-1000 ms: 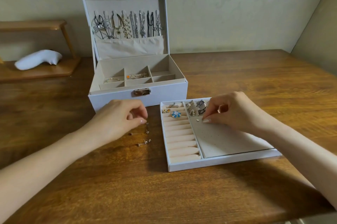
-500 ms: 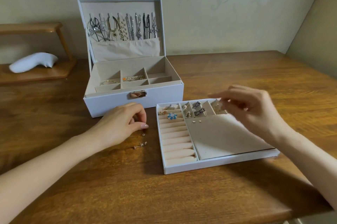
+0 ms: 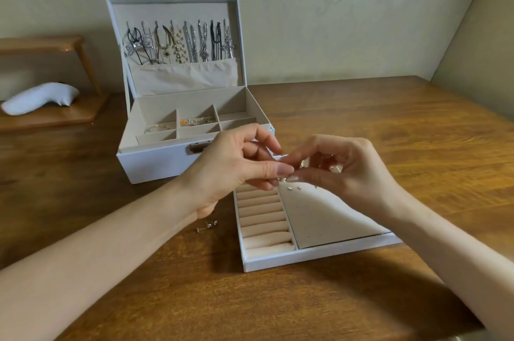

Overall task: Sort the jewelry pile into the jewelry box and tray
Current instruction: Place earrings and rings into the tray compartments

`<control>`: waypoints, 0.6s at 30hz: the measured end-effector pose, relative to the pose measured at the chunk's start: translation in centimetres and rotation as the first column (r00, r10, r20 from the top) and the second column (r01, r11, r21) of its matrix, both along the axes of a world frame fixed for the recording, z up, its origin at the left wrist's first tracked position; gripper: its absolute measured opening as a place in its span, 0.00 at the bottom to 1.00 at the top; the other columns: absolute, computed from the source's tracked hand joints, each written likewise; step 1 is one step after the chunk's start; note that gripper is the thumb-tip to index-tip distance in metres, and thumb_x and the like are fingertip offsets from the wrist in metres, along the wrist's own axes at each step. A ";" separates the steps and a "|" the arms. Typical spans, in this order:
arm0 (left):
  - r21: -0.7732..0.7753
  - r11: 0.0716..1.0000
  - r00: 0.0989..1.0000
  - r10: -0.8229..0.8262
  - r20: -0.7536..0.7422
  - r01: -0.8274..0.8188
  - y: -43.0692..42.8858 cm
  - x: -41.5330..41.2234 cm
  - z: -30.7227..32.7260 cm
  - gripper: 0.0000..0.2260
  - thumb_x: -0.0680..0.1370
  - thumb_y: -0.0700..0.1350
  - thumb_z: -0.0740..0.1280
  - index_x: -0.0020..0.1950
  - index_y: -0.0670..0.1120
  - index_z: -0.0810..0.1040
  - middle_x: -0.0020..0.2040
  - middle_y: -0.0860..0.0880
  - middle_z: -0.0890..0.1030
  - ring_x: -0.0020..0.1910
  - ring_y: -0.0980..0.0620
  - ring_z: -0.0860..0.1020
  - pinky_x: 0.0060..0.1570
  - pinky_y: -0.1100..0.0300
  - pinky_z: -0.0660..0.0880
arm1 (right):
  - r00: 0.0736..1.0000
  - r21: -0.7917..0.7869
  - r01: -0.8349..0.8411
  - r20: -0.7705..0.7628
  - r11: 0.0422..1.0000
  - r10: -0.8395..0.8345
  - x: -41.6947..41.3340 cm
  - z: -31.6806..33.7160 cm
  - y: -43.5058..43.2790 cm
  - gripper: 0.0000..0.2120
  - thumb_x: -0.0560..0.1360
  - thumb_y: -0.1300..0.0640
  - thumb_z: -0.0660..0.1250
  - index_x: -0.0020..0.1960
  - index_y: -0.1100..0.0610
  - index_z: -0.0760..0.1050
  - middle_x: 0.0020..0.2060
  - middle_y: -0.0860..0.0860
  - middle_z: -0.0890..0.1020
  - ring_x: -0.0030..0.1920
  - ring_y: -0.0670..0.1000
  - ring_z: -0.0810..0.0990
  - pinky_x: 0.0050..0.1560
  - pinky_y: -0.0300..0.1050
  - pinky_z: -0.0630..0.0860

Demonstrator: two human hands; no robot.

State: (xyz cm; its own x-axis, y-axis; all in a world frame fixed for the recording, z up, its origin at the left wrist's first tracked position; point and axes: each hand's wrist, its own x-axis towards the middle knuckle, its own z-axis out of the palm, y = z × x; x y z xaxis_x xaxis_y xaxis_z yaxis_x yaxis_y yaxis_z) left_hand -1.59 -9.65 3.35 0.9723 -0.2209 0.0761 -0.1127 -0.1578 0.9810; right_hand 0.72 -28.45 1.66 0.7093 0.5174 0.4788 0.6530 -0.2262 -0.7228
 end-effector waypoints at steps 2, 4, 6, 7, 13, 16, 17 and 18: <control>-0.014 1.000 1.000 0.008 -0.017 -0.008 -0.2 0.0 0.0 0.14 0.61 0.40 0.73 0.44 0.41 0.75 0.29 0.48 0.80 0.29 0.54 0.80 0.30 0.65 0.76 | 0.999 0.053 0.046 -0.023 0.998 -0.045 0.0 -0.2 0.1 0.04 0.65 0.52 0.73 0.39 0.46 0.80 0.36 0.46 0.84 0.33 0.54 0.77 0.35 0.50 0.74; -0.017 1.000 1.000 0.021 -0.021 -0.022 -0.4 0.0 -0.1 0.14 0.61 0.40 0.74 0.44 0.41 0.76 0.29 0.47 0.81 0.29 0.53 0.80 0.30 0.65 0.77 | 0.997 0.082 0.072 -0.044 0.994 -0.069 0.1 -0.5 0.1 0.03 0.64 0.51 0.73 0.37 0.46 0.80 0.33 0.45 0.83 0.32 0.54 0.77 0.35 0.51 0.74; -0.018 0.999 0.999 0.035 -0.028 -0.036 -0.4 0.1 -0.1 0.14 0.62 0.39 0.74 0.45 0.40 0.77 0.30 0.46 0.82 0.31 0.52 0.81 0.31 0.65 0.77 | 0.996 0.079 0.085 -0.036 0.993 -0.082 0.2 -0.8 0.1 0.03 0.64 0.51 0.73 0.37 0.47 0.80 0.33 0.46 0.83 0.31 0.53 0.77 0.34 0.50 0.74; -0.018 0.999 0.999 0.041 -0.035 -0.042 -0.4 0.1 -0.1 0.13 0.63 0.38 0.74 0.45 0.40 0.77 0.32 0.45 0.82 0.31 0.52 0.82 0.32 0.64 0.78 | 0.995 0.072 0.096 -0.030 0.993 -0.094 0.2 -0.9 0.1 0.03 0.64 0.51 0.73 0.37 0.47 0.81 0.33 0.47 0.84 0.30 0.52 0.77 0.34 0.50 0.74; -0.046 0.998 0.996 0.043 -0.076 -0.047 0.0 0.1 0.2 0.10 0.68 0.33 0.71 0.48 0.38 0.77 0.39 0.41 0.84 0.37 0.48 0.84 0.35 0.63 0.80 | 0.994 0.091 0.100 -0.047 0.991 -0.096 0.3 -1.0 -0.1 0.04 0.65 0.52 0.73 0.39 0.45 0.83 0.35 0.50 0.85 0.31 0.59 0.77 0.36 0.56 0.75; -0.050 0.998 0.997 0.040 -0.061 -0.043 0.1 0.0 0.2 0.09 0.70 0.30 0.70 0.48 0.38 0.77 0.40 0.41 0.84 0.38 0.47 0.84 0.37 0.62 0.80 | 0.993 0.147 0.080 -0.103 0.986 -0.065 0.4 -1.0 0.1 0.03 0.64 0.54 0.73 0.38 0.48 0.84 0.36 0.52 0.85 0.34 0.61 0.79 0.35 0.52 0.78; -0.040 0.998 0.998 0.039 -0.048 -0.040 0.2 0.0 0.2 0.09 0.70 0.30 0.69 0.48 0.39 0.77 0.40 0.42 0.85 0.39 0.47 0.84 0.37 0.61 0.81 | 0.989 0.184 0.070 -0.140 0.980 -0.044 0.4 -1.0 0.1 0.03 0.64 0.55 0.73 0.38 0.50 0.83 0.37 0.52 0.86 0.35 0.62 0.80 0.33 0.48 0.78; -0.025 0.999 0.999 0.037 -0.032 -0.037 0.2 -0.1 0.1 0.09 0.71 0.30 0.69 0.48 0.39 0.78 0.40 0.42 0.85 0.39 0.47 0.84 0.38 0.61 0.81 | 0.983 0.216 0.061 -0.182 0.974 -0.021 0.5 -1.0 0.1 0.03 0.64 0.56 0.73 0.37 0.52 0.83 0.37 0.52 0.86 0.35 0.61 0.81 0.33 0.43 0.78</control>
State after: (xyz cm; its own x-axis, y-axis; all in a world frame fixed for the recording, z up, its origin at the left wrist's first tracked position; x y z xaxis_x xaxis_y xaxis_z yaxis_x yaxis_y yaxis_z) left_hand -1.68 -9.44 3.48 0.9818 -0.1832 0.0503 -0.0760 -0.1363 0.9877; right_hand 1.21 -28.30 0.64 0.8113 0.3823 0.4423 0.5034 -0.0722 -0.8610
